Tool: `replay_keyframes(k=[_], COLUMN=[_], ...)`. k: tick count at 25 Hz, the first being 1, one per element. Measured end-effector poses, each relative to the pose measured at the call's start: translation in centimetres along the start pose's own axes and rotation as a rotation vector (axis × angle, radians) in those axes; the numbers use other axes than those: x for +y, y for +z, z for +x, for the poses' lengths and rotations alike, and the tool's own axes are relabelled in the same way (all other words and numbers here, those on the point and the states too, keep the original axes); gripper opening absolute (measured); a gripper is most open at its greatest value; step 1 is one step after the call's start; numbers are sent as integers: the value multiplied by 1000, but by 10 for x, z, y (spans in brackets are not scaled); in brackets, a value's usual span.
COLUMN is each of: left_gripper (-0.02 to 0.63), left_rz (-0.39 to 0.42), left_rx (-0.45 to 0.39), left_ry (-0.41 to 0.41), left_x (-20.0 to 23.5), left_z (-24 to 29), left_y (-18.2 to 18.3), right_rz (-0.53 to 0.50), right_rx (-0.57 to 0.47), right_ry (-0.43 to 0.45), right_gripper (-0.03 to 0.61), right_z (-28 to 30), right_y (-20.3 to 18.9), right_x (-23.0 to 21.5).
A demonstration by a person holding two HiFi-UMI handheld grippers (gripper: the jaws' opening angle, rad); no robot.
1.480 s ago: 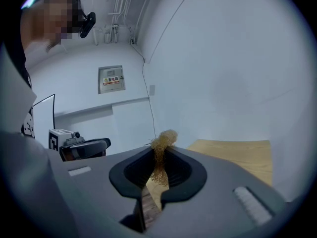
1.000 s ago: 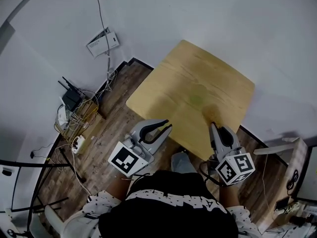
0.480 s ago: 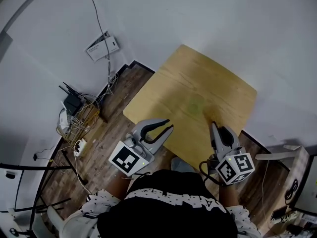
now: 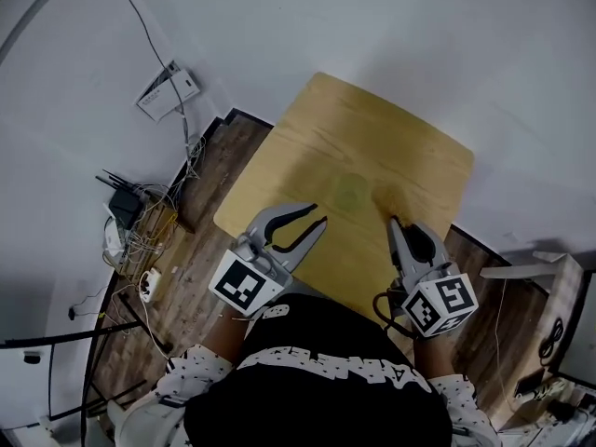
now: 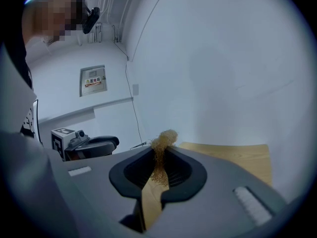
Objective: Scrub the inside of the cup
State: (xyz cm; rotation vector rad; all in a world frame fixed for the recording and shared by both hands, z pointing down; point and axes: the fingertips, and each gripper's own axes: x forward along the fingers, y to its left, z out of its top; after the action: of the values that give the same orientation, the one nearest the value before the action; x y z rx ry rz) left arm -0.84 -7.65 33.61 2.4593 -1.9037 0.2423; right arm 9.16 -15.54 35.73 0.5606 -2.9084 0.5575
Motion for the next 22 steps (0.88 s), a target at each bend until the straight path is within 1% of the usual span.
replay_keyframes(k=[3, 7, 9, 13, 17, 19, 22], left_gripper=[87, 103, 110, 129, 159, 181, 190], left_rz=[-27, 17, 5, -38, -53, -42, -23], left_rx=[15, 23, 31, 46, 66, 54, 26], left_ry=[-40, -139, -180, -217, -280, -312, -357], left_x=[8, 18, 23, 40, 40, 39, 38], left_z=[3, 12, 16, 27, 40, 49, 61], left_y=[-14, -29, -37, -53, -72, -80, -93], right_rz=[-7, -3, 6, 23, 31, 21, 10], right_rx=[6, -2, -2, 9, 24, 33, 51], right_ry=[-41, -115, -152, -211, -257, -280, -300], right_gripper=[63, 63, 63, 63, 64, 64, 64], right_z=[7, 19, 24, 34, 37, 39, 43], right_y=[0, 4, 2, -5, -9, -9, -11], right_x=[-2, -5, -8, -11, -14, -15, -17])
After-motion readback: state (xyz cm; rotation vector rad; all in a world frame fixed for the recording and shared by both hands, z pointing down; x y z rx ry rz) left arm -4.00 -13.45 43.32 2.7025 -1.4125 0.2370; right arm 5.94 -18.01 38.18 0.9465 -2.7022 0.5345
